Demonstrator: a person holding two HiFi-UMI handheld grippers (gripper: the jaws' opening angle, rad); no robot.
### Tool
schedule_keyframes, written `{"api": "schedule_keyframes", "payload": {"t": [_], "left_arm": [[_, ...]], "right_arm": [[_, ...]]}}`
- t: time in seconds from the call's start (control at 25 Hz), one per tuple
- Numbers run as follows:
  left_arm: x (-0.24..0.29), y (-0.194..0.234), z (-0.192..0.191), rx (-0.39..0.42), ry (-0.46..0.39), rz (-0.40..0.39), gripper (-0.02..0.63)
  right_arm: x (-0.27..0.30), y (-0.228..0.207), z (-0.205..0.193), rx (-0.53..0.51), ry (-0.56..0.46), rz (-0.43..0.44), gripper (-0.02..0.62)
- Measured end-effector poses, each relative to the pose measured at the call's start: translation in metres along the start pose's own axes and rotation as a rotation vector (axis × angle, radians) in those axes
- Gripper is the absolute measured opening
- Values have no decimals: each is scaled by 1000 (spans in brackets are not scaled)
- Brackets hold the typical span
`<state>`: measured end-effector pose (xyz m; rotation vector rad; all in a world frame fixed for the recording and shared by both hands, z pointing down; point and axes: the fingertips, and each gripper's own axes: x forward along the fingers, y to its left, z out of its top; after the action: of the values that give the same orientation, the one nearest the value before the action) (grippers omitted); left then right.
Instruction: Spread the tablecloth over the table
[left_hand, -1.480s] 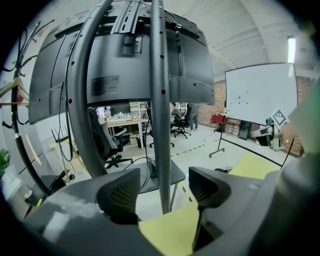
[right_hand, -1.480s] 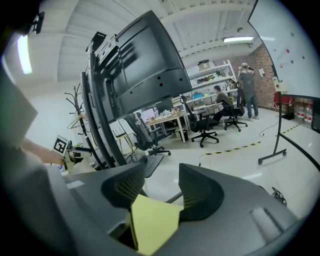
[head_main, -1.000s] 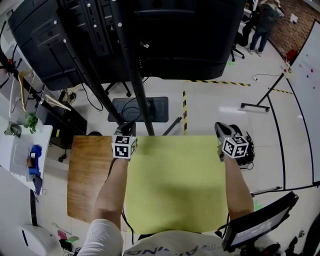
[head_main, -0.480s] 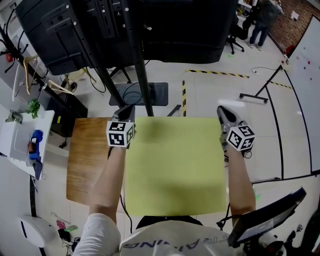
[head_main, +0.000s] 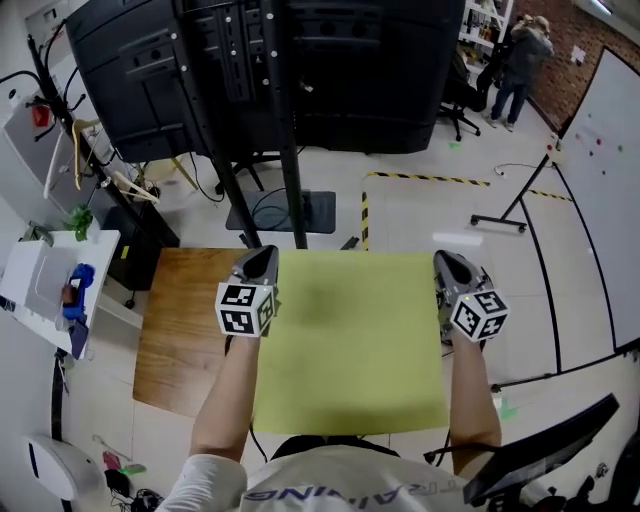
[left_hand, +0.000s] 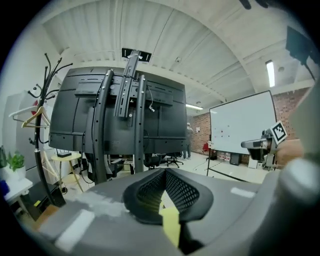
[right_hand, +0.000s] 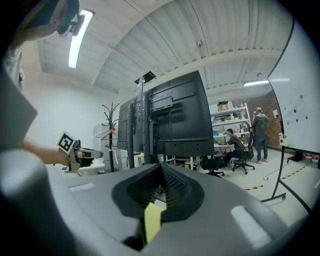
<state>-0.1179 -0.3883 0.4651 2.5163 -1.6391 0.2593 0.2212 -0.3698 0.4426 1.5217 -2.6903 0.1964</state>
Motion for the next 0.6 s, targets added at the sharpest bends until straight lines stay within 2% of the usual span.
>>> {"api": "schedule_keyframes", "payload": {"t": [0.28, 0.6], "left_arm": [[-51, -22, 10, 18, -53, -8, 6], [-61, -14, 19, -5, -89, -24, 6]], "right_arm": [[-19, 35, 9, 2, -13, 2, 8], [-19, 43, 19, -7, -24, -23, 6]]}}
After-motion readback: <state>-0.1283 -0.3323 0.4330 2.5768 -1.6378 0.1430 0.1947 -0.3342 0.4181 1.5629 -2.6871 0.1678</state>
